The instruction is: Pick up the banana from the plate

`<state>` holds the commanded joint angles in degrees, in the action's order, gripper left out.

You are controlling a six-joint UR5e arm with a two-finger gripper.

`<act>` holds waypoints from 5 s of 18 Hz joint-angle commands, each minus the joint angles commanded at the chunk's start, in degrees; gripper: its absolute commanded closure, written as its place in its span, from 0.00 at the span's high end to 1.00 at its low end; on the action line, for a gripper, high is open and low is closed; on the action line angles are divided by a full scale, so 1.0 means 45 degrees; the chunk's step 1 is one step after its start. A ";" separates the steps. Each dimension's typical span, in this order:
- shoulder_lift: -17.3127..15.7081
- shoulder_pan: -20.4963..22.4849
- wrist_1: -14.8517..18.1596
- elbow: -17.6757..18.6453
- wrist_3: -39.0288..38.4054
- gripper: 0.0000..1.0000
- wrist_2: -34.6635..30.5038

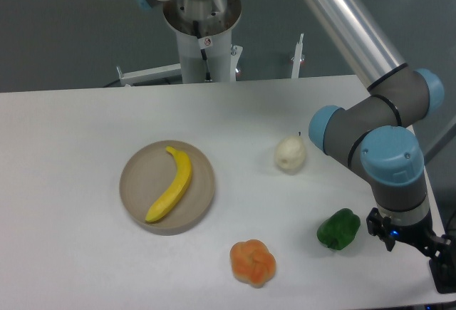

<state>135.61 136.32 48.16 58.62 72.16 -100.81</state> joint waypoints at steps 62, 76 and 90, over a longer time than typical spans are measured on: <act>-0.5078 -0.4863 -0.1523 1.1270 -0.8965 1.00 0.2871; -0.4825 -0.5137 -0.1523 1.1387 -0.8965 0.98 0.2813; -0.4824 -0.5137 -0.1504 1.1367 -0.8926 0.41 0.2813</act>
<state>113.91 113.20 41.40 109.78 31.99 -88.15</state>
